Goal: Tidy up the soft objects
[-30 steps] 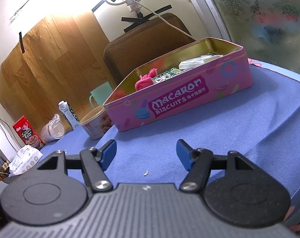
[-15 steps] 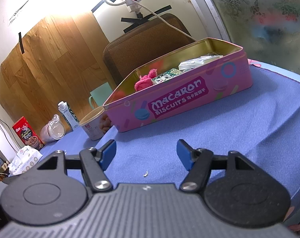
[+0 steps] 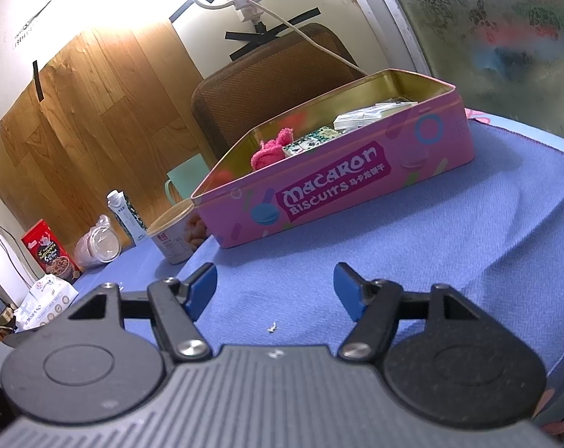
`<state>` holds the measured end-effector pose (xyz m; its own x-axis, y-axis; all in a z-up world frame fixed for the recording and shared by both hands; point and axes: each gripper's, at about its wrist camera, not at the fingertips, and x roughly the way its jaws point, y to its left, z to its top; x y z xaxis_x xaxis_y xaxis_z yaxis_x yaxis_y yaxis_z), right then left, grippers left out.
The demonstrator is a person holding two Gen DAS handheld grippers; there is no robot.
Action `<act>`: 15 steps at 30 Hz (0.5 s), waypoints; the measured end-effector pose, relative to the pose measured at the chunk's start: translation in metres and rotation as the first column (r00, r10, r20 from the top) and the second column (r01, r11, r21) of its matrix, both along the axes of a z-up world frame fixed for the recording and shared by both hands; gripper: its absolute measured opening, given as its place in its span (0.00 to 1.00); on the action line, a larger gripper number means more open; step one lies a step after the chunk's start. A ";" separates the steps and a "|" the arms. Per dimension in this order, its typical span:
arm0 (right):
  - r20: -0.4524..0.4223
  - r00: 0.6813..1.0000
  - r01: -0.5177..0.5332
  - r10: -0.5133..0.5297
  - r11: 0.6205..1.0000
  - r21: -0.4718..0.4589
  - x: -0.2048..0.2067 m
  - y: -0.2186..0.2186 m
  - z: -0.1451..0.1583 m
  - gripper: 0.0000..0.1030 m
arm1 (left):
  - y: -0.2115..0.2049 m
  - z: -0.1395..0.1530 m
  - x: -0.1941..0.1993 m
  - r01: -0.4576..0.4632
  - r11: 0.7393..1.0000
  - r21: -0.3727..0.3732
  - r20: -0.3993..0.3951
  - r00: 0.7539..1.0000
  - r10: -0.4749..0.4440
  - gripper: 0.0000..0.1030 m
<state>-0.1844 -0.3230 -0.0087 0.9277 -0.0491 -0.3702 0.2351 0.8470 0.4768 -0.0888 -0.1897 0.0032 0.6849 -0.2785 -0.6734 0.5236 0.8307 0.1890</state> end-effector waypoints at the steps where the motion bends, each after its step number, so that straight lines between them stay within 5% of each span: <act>1: 0.000 1.000 0.004 -0.004 1.000 -0.001 -0.001 0.002 0.000 0.69 | 0.000 0.000 0.000 0.001 1.000 0.000 0.000 1.000 -0.001 1.00; 15: 0.000 1.000 0.000 0.000 1.000 0.000 0.000 0.000 -0.001 0.70 | 0.001 -0.001 -0.001 0.001 1.000 0.003 0.003 1.000 -0.001 1.00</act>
<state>-0.1844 -0.3229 -0.0095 0.9277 -0.0495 -0.3702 0.2353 0.8472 0.4764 -0.0895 -0.1889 0.0023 0.6869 -0.2768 -0.6720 0.5235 0.8298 0.1933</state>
